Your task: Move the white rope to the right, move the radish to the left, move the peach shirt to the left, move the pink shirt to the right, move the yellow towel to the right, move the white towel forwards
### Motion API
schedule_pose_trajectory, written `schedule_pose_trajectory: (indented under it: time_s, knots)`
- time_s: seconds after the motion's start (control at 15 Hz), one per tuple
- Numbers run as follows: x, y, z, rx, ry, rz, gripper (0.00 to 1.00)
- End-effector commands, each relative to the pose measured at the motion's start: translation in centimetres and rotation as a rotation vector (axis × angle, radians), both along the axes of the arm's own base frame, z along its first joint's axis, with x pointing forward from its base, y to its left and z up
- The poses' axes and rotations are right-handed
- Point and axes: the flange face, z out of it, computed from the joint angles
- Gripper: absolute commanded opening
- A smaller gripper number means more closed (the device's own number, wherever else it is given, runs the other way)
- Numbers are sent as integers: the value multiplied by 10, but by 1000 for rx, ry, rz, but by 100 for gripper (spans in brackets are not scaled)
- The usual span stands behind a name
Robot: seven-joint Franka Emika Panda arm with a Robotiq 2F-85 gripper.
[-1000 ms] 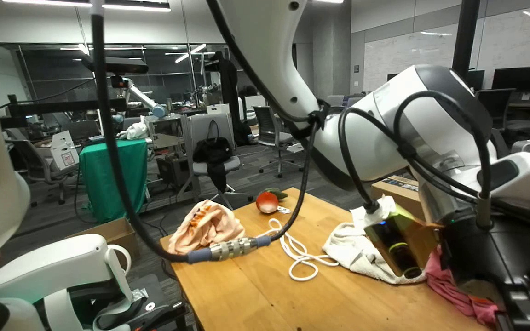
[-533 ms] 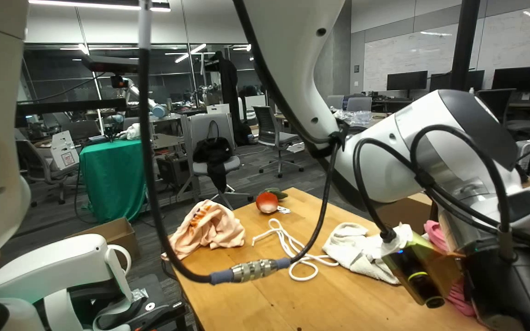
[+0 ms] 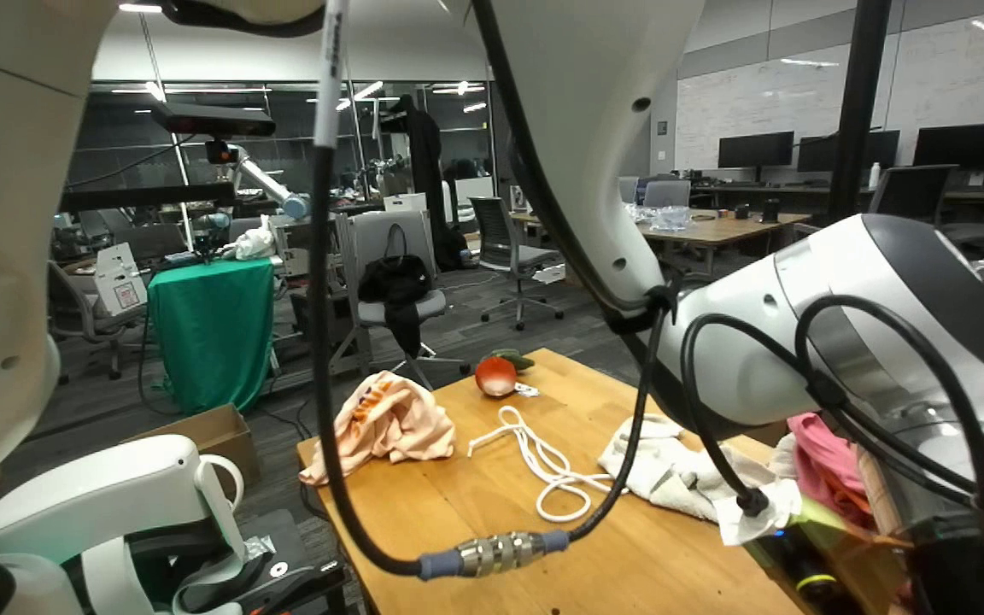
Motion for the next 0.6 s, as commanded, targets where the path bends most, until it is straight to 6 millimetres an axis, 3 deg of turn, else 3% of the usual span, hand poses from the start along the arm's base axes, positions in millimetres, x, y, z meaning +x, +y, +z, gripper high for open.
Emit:
schedule_pose_trajectory:
  time_s: [0.0, 0.53]
  knots:
    - [3, -17, -5, -73, 1, -30, 4]
    - [14, -25, -11, -138, -73, -44, 4]
